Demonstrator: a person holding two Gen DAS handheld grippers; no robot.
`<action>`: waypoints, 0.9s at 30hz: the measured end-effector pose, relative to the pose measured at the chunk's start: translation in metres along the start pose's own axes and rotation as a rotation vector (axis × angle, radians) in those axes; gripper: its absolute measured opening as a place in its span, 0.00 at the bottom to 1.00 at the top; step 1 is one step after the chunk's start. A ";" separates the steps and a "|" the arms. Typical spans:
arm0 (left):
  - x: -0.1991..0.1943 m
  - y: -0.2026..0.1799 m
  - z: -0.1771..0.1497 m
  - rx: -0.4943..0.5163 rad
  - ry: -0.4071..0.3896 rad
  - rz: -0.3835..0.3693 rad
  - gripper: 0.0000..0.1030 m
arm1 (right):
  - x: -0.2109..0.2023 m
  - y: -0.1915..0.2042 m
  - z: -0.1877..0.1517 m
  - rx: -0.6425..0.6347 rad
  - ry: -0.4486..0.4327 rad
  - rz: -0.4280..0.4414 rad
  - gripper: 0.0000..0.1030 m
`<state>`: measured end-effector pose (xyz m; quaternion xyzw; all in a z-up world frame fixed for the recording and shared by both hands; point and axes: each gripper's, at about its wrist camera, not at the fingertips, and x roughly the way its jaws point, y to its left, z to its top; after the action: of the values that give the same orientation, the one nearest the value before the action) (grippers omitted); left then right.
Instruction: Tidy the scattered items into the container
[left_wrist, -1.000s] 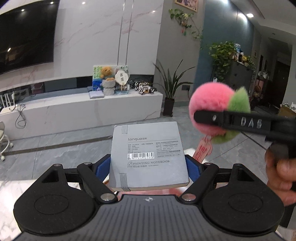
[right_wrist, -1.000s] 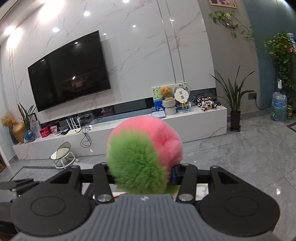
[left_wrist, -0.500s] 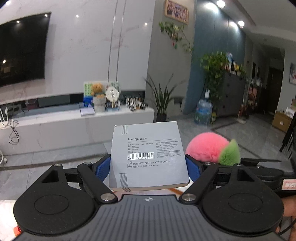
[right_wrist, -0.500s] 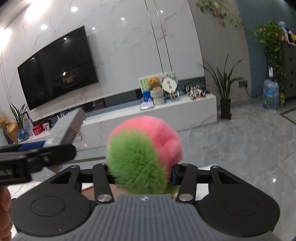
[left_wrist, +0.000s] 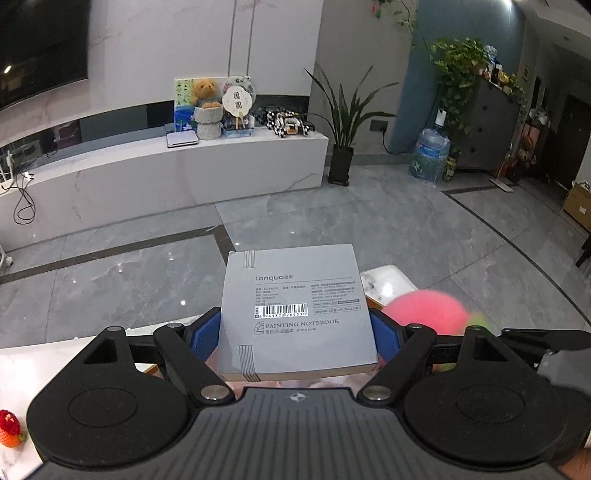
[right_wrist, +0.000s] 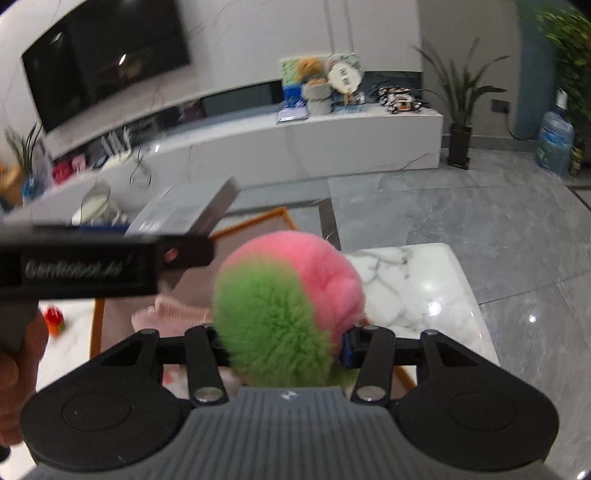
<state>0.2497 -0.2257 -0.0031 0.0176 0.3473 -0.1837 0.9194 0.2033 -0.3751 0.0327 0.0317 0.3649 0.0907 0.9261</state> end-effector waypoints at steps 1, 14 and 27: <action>0.001 -0.001 0.000 0.002 0.004 -0.001 0.93 | 0.001 0.002 -0.001 -0.017 0.003 -0.010 0.55; 0.003 -0.007 0.002 0.010 0.027 -0.010 0.92 | -0.002 0.002 0.002 -0.059 -0.010 -0.066 0.73; 0.011 -0.008 0.003 -0.012 0.048 -0.027 0.92 | -0.004 0.001 0.004 -0.050 -0.022 -0.082 0.75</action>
<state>0.2564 -0.2368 -0.0077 0.0119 0.3707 -0.1938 0.9083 0.2032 -0.3749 0.0385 -0.0053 0.3533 0.0614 0.9335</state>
